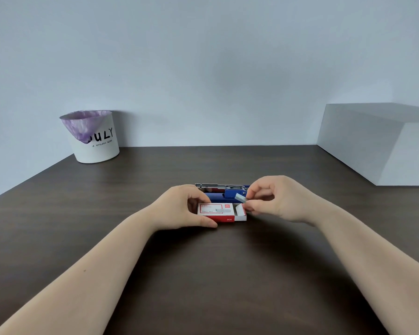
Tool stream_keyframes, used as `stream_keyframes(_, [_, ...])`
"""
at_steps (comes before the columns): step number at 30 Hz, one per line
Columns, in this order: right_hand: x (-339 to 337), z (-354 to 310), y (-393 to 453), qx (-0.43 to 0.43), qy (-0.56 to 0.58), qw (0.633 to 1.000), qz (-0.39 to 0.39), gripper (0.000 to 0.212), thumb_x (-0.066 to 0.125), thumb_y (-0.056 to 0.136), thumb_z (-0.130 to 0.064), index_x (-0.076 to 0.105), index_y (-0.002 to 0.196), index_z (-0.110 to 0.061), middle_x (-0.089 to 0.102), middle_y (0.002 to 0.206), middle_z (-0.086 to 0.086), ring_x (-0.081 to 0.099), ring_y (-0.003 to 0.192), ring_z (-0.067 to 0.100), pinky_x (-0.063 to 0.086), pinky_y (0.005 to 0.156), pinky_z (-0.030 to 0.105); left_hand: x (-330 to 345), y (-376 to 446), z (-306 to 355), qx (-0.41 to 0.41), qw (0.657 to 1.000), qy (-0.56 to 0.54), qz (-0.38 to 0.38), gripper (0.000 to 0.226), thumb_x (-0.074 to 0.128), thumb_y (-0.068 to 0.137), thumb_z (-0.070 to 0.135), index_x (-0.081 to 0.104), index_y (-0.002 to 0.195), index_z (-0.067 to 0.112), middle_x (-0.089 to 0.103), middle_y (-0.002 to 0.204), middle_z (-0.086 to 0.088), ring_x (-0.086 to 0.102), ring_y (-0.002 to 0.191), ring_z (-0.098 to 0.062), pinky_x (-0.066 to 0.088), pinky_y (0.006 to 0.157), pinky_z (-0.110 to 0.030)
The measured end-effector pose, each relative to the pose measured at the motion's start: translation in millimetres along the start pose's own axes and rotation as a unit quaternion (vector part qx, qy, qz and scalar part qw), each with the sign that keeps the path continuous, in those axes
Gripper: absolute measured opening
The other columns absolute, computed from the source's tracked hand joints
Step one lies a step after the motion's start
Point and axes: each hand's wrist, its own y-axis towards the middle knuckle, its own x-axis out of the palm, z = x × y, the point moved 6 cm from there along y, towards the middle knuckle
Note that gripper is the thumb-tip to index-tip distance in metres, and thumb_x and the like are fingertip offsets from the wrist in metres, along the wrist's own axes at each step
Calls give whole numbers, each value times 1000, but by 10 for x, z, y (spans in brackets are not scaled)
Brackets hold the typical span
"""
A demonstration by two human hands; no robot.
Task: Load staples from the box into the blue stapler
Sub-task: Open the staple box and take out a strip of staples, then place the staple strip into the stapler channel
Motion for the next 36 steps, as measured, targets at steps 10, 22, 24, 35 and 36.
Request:
stream_keyframes(10, [30,3,45,-7,75,997,16,5,69,82,-11,65,85,-11,78,85,9,75,79,25,60,82,39,19,0,27,8,1000,-7,0,55,86,55,43,67,105,29,63,91,9,62,79,-10,53,75,-21])
stream_keyframes(22, [-93,-145,413,6,-57,998,-26,8,66,81,-9,63,84,-16,68,78,0,65,46,11,55,63,28,-233,13,-204,-27,985,-112,129,10,68,79,37,71,86,31,67,77,12,51,62,4,41,60,-7])
stream_keyframes(24, [-76,-167,483,13,-55,998,-31,7,66,81,-10,64,87,-14,69,79,1,66,48,12,55,66,28,-245,24,-276,-44,981,-129,142,7,67,80,35,71,85,31,70,81,10,52,63,2,41,60,-6])
stream_keyframes(35, [-37,-278,620,13,-63,998,-23,7,70,80,-11,65,86,-12,75,86,6,67,50,6,51,53,17,-273,65,-376,-53,975,-119,181,13,66,82,30,72,92,25,68,93,5,57,77,-9,39,66,-13])
stream_keyframes(36, [-45,-262,617,14,-52,998,-16,8,70,80,-10,65,86,-12,75,86,7,67,50,6,51,51,15,-273,67,-379,-54,975,-116,181,13,65,82,30,72,92,25,68,94,5,58,79,-10,39,67,-13])
